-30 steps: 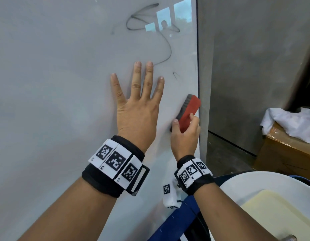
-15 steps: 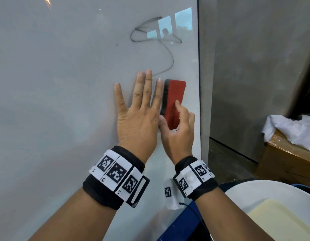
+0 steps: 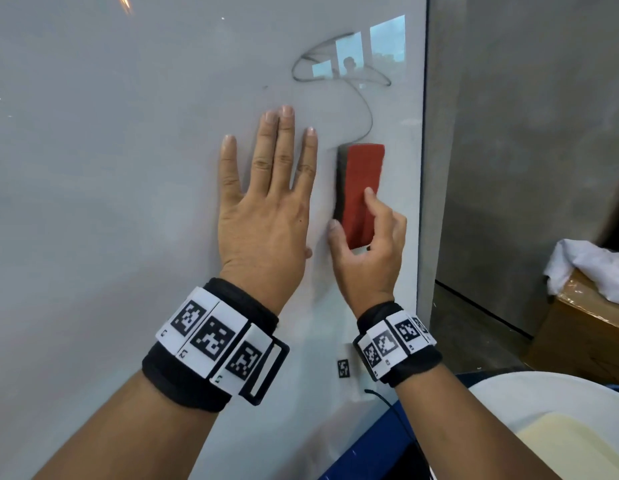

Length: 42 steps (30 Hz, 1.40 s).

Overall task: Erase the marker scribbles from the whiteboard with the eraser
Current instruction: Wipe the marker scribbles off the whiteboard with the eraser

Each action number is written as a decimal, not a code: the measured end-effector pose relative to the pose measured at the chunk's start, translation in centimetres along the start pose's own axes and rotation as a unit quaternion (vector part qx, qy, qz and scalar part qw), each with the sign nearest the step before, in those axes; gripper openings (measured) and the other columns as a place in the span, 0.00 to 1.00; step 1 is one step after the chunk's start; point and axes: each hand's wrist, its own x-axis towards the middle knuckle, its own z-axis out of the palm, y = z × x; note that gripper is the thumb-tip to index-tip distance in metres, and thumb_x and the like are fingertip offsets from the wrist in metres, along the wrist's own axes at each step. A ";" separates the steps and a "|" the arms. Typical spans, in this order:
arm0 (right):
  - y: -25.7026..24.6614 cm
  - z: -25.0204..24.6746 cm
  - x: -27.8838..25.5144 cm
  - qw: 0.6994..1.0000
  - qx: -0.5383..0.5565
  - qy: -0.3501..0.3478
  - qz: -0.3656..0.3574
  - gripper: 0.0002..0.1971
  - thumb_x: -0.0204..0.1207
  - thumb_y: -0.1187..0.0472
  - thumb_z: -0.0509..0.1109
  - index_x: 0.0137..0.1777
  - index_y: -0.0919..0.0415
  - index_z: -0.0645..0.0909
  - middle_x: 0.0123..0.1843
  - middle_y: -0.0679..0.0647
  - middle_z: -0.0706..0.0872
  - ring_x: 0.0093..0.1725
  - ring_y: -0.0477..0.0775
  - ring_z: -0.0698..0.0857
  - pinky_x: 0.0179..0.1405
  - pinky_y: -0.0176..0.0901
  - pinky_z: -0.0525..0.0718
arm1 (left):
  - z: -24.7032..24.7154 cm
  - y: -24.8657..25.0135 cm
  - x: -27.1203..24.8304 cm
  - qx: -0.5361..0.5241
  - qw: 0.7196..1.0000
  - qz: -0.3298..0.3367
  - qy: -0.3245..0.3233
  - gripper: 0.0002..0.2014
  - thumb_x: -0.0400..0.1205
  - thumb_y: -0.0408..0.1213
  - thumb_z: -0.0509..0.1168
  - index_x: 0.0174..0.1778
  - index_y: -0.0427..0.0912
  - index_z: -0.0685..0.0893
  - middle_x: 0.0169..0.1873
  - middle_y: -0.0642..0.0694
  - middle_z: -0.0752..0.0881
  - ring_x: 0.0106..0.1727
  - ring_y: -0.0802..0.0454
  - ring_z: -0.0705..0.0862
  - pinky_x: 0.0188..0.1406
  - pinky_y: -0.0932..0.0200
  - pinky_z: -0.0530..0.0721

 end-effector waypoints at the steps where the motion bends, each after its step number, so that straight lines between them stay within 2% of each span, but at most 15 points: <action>1: -0.1 0.2 0.1 1.000 0.013 0.013 0.024 0.30 0.73 0.45 0.72 0.75 0.49 0.72 0.61 0.51 0.72 0.59 0.58 0.81 0.48 0.55 0.89 | 0.1 -0.1 0.0 -0.003 1.000 0.004 0.000 0.66 0.71 0.65 0.72 0.85 0.39 0.30 0.84 0.33 0.32 0.86 0.38 0.33 0.77 0.31 0.32; 4: -1.4 1.1 -0.8 0.999 0.033 0.017 0.039 0.30 0.73 0.46 0.73 0.75 0.49 0.72 0.61 0.51 0.71 0.58 0.58 0.82 0.49 0.54 0.89 | 0.2 -0.2 0.1 -0.016 1.000 0.006 0.015 0.63 0.74 0.63 0.71 0.86 0.40 0.31 0.85 0.34 0.33 0.86 0.38 0.34 0.77 0.31 0.32; 9: -1.2 0.1 -0.9 0.999 0.008 -0.027 -0.027 0.30 0.73 0.47 0.73 0.74 0.50 0.73 0.60 0.48 0.70 0.57 0.55 0.80 0.44 0.54 0.89 | 0.3 -0.3 0.0 -0.037 0.999 0.016 0.027 0.60 0.75 0.63 0.70 0.86 0.44 0.32 0.85 0.34 0.34 0.86 0.38 0.34 0.77 0.32 0.32; 12: -1.9 0.4 -1.2 1.000 0.015 -0.010 0.006 0.29 0.73 0.49 0.73 0.74 0.50 0.73 0.61 0.48 0.71 0.60 0.56 0.78 0.49 0.56 0.88 | 0.3 -0.3 0.0 -0.045 0.998 0.022 0.034 0.58 0.75 0.61 0.69 0.87 0.46 0.34 0.85 0.34 0.36 0.87 0.38 0.36 0.78 0.31 0.33; 14: -2.8 0.8 -1.9 1.000 0.019 -0.002 0.014 0.29 0.73 0.56 0.75 0.74 0.52 0.75 0.63 0.50 0.73 0.62 0.56 0.76 0.56 0.55 0.86 | 0.1 -0.4 0.0 -0.056 0.997 0.031 0.045 0.52 0.78 0.53 0.67 0.88 0.47 0.38 0.86 0.34 0.40 0.87 0.36 0.39 0.78 0.28 0.36; 17: -3.4 0.3 -2.3 0.997 -0.008 -0.055 -0.050 0.25 0.73 0.60 0.76 0.70 0.54 0.76 0.67 0.57 0.77 0.62 0.58 0.74 0.59 0.44 0.79 | -0.2 -0.6 -0.4 -0.061 0.993 0.087 0.047 0.42 0.77 0.41 0.55 0.88 0.50 0.45 0.87 0.36 0.42 0.87 0.36 0.41 0.77 0.21 0.40; 19: -3.3 -0.1 -2.1 0.992 -0.019 -0.090 -0.082 0.24 0.74 0.60 0.75 0.69 0.60 0.75 0.70 0.58 0.78 0.64 0.60 0.75 0.60 0.39 0.77 | -0.8 -0.8 -0.9 -0.054 0.989 0.135 0.037 0.38 0.75 0.39 0.52 0.87 0.49 0.56 0.87 0.38 0.48 0.87 0.37 0.44 0.77 0.18 0.43; 21: -3.3 -0.6 -1.9 0.990 0.008 -0.117 -0.073 0.27 0.73 0.63 0.77 0.71 0.60 0.74 0.71 0.55 0.78 0.67 0.58 0.76 0.63 0.38 0.77 | -1.0 -1.3 -0.8 -0.031 0.985 0.167 0.041 0.32 0.76 0.36 0.50 0.81 0.47 0.68 0.83 0.41 0.63 0.87 0.39 0.51 0.77 0.18 0.47; 23: -2.9 -1.5 -1.5 0.987 0.053 -0.133 -0.066 0.31 0.71 0.66 0.78 0.73 0.61 0.72 0.71 0.55 0.77 0.70 0.56 0.76 0.69 0.44 0.78 | -1.2 -2.1 -0.4 -0.010 0.981 0.185 0.056 0.26 0.78 0.35 0.52 0.73 0.46 0.77 0.73 0.43 0.76 0.82 0.40 0.64 0.76 0.17 0.52; 26: -1.3 -2.8 -0.4 0.986 0.052 -0.156 0.005 0.39 0.68 0.71 0.76 0.79 0.58 0.66 0.77 0.52 0.72 0.77 0.53 0.70 0.77 0.56 0.72 | -0.8 -3.6 -0.1 0.015 0.982 0.152 0.109 0.22 0.78 0.39 0.67 0.69 0.45 0.80 0.62 0.44 0.80 0.70 0.40 0.74 0.75 0.21 0.58; 29: -0.8 -2.8 1.3 0.988 0.011 -0.130 0.086 0.41 0.74 0.62 0.76 0.84 0.55 0.60 0.83 0.50 0.66 0.82 0.51 0.62 0.83 0.55 0.63 | -0.8 -4.3 -0.2 0.003 0.984 0.056 0.170 0.20 0.75 0.44 0.69 0.63 0.44 0.81 0.59 0.45 0.79 0.62 0.41 0.75 0.72 0.26 0.67; 33: -2.7 -1.1 2.3 0.990 -0.029 -0.125 0.050 0.42 0.79 0.42 0.72 0.87 0.48 0.54 0.88 0.53 0.55 0.86 0.52 0.51 0.85 0.52 0.53 | -1.0 -4.4 0.1 -0.013 0.982 -0.023 0.189 0.23 0.75 0.53 0.71 0.60 0.44 0.78 0.56 0.44 0.78 0.57 0.43 0.71 0.71 0.29 0.69; 35: -3.4 -0.3 2.0 0.988 -0.048 -0.139 0.040 0.41 0.79 0.35 0.67 0.87 0.42 0.52 0.89 0.54 0.49 0.87 0.52 0.46 0.81 0.45 0.45 | -0.8 -4.1 0.2 -0.013 0.981 -0.019 0.192 0.24 0.74 0.54 0.72 0.60 0.44 0.78 0.56 0.44 0.78 0.57 0.42 0.71 0.73 0.26 0.66; 38: -3.4 -0.1 1.8 0.987 -0.057 -0.146 0.027 0.40 0.78 0.32 0.63 0.87 0.39 0.51 0.89 0.54 0.46 0.87 0.52 0.43 0.79 0.42 0.40 | -0.7 -4.1 0.3 0.002 0.981 0.012 0.192 0.27 0.73 0.55 0.74 0.61 0.44 0.78 0.56 0.44 0.78 0.56 0.41 0.74 0.75 0.19 0.60; 42: -3.3 -0.4 2.1 0.986 -0.059 -0.151 0.035 0.40 0.78 0.33 0.65 0.86 0.38 0.52 0.89 0.52 0.46 0.87 0.52 0.45 0.81 0.48 0.46 | -1.3 -3.8 1.0 -0.032 0.979 -0.054 0.196 0.29 0.73 0.56 0.74 0.66 0.46 0.77 0.55 0.43 0.77 0.56 0.41 0.69 0.76 0.20 0.56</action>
